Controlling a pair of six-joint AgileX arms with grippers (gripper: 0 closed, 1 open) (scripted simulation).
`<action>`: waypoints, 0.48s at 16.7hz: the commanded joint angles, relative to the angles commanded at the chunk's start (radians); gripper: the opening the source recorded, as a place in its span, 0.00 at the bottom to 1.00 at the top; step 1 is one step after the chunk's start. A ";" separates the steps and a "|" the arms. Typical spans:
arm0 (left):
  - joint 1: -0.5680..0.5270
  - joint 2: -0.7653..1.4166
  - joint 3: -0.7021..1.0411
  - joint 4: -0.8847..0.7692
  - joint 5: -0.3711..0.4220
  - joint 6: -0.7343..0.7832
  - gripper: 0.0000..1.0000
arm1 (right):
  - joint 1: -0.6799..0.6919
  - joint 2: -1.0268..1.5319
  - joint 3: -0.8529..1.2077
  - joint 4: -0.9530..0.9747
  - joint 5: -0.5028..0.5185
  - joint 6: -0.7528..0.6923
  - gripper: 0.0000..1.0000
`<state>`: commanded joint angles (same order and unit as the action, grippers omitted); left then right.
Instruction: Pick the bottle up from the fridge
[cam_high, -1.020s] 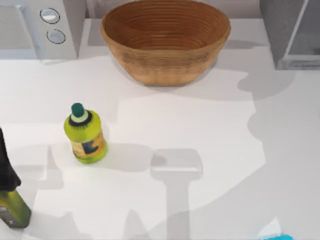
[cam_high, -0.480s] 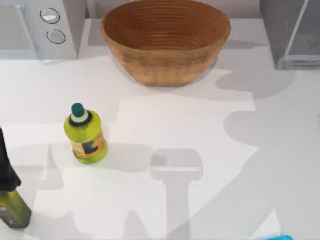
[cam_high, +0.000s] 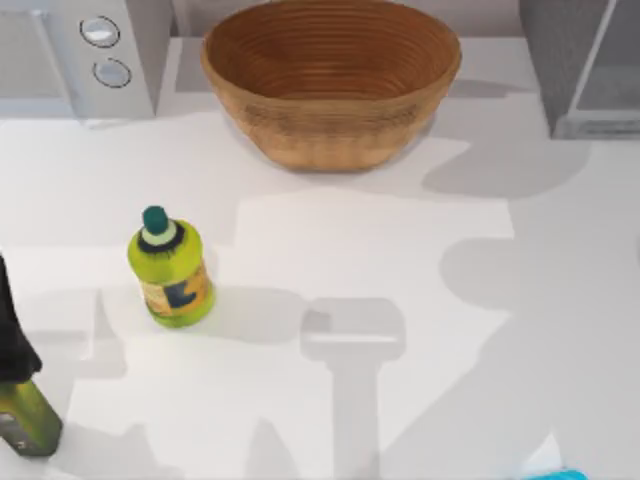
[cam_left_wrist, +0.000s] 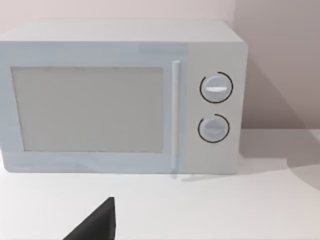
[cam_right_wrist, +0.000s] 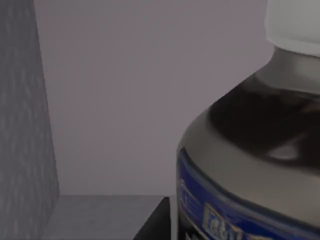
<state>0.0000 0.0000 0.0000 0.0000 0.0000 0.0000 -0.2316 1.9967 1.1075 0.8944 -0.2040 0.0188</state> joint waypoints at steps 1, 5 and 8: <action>0.000 0.000 0.000 0.000 0.000 0.000 1.00 | -0.006 -0.029 -0.041 0.013 -0.006 0.000 0.00; 0.000 0.000 0.000 0.000 0.000 0.000 1.00 | -0.034 -0.158 -0.248 0.070 -0.032 0.001 0.00; 0.000 0.000 0.000 0.000 0.000 0.000 1.00 | -0.050 -0.231 -0.349 0.106 -0.047 0.001 0.00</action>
<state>0.0000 0.0000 0.0000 0.0000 0.0000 0.0000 -0.2818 1.7654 0.7583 1.0001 -0.2513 0.0194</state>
